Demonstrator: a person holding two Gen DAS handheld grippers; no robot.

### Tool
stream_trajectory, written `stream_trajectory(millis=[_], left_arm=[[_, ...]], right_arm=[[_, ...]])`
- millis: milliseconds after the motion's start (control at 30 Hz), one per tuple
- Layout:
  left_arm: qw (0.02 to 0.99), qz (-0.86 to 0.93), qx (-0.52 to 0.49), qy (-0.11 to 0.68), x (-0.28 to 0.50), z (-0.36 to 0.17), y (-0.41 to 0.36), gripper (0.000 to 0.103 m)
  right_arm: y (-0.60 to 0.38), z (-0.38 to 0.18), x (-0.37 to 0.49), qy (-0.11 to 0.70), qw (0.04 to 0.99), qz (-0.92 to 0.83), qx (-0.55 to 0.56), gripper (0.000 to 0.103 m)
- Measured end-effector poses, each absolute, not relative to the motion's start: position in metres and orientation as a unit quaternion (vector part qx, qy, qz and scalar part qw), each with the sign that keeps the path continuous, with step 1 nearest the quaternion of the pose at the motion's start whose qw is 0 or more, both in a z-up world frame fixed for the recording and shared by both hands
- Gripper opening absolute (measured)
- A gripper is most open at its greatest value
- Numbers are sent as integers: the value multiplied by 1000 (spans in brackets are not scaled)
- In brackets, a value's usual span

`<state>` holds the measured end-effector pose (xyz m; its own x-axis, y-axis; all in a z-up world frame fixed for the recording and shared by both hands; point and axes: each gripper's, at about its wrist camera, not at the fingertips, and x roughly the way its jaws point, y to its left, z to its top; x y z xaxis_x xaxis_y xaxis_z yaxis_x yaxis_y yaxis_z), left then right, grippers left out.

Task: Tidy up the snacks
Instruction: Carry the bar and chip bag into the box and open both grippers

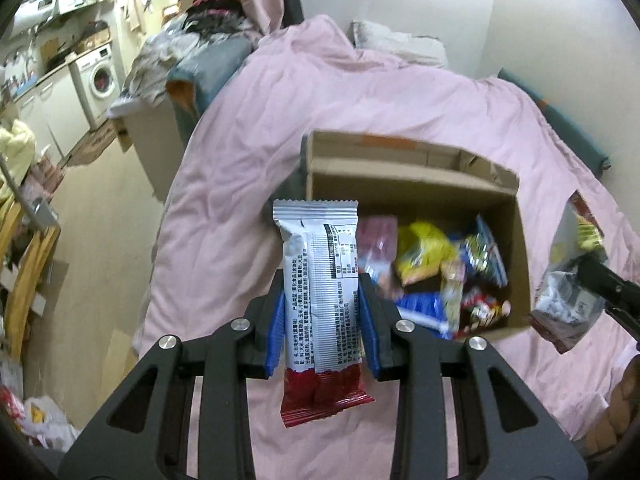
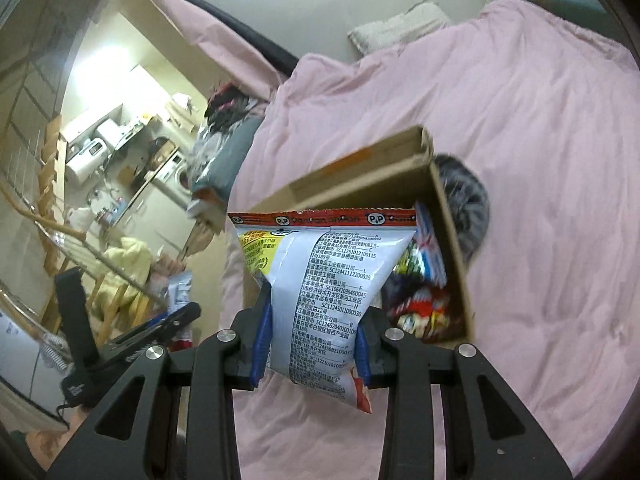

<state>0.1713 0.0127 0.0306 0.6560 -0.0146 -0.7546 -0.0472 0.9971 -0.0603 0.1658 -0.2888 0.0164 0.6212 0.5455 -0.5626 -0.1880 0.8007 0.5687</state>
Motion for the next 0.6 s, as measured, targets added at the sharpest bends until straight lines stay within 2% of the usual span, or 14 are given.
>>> stream_trajectory(millis=[233, 600], left_arm=[[922, -10, -26, 387, 208, 40, -2, 29], [915, -51, -28, 398, 251, -6, -18, 29]], right_arm=[[-289, 5, 202, 387, 877, 181, 219, 36], [-259, -23, 238, 421, 873, 182, 168, 36]])
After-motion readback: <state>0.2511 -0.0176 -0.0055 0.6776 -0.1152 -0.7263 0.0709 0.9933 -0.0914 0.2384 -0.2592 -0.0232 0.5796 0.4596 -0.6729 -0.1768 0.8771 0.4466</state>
